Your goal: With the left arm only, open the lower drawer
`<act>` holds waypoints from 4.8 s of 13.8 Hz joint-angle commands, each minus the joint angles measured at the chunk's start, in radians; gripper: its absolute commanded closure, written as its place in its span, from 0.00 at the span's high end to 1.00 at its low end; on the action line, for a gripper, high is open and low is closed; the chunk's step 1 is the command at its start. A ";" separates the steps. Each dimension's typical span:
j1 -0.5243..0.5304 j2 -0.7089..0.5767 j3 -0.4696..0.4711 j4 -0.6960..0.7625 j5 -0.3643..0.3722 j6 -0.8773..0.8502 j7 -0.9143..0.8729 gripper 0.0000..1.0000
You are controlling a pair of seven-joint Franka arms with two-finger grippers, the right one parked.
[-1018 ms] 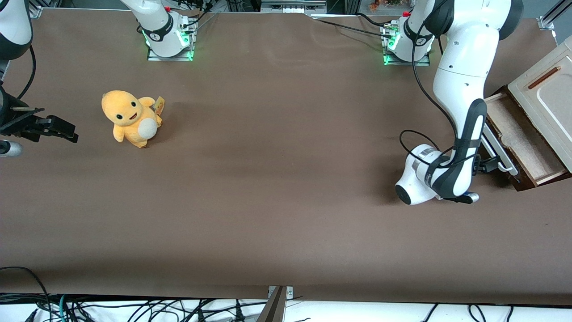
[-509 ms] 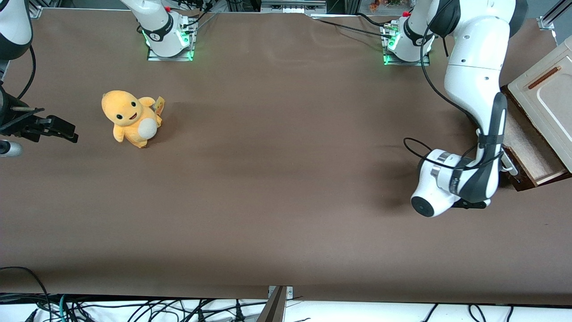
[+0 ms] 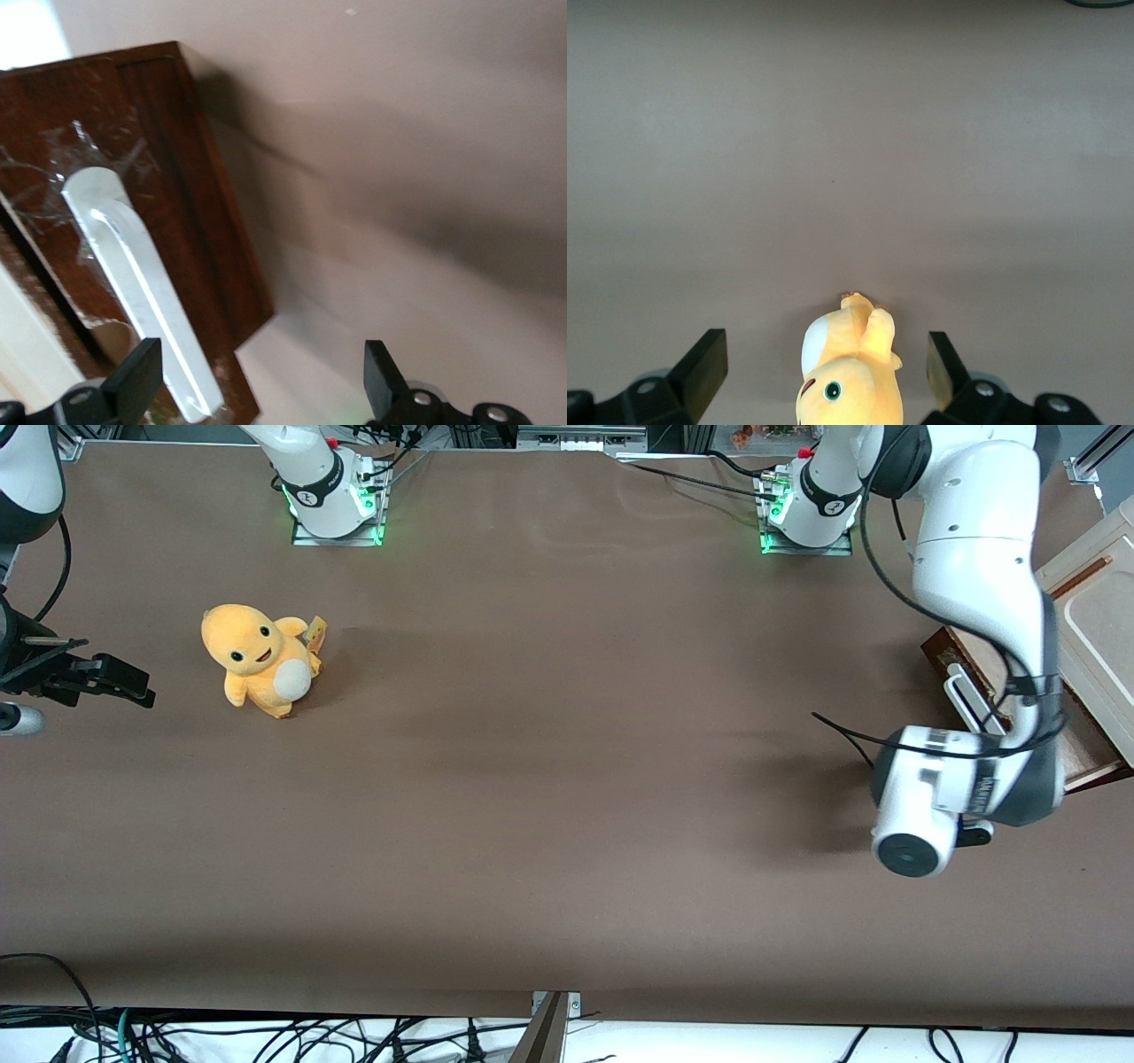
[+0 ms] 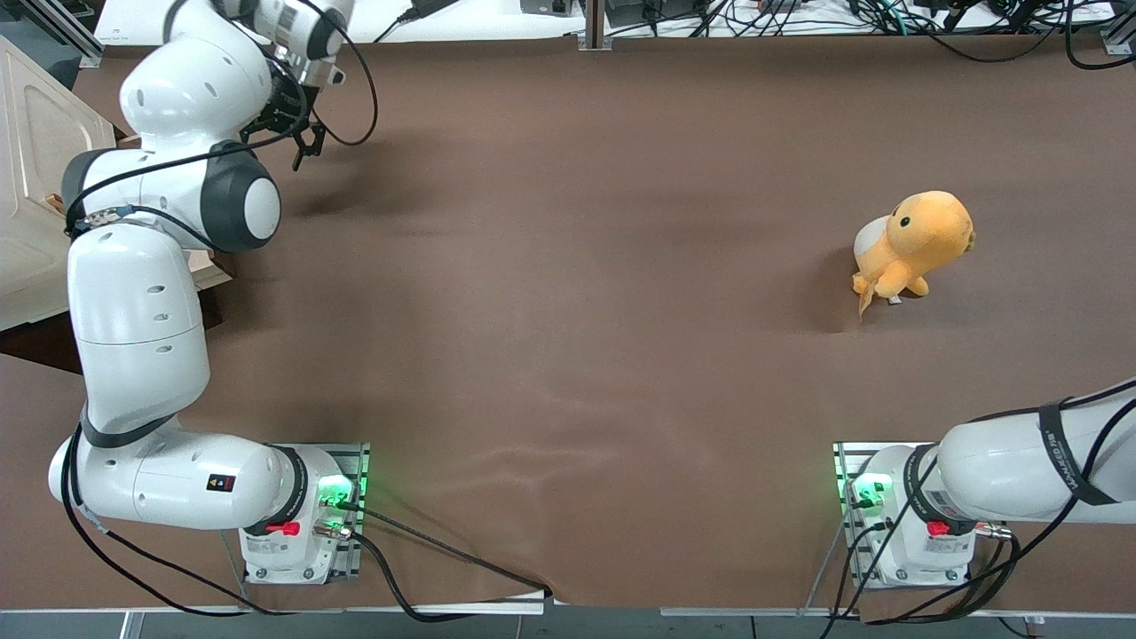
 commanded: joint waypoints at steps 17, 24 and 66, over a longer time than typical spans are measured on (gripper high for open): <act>0.158 -0.224 -0.003 0.032 -0.515 0.161 0.254 1.00; 0.153 -0.546 0.000 -0.370 -0.506 0.460 0.585 1.00; 0.133 -0.813 -0.092 -0.396 -0.426 0.161 0.530 1.00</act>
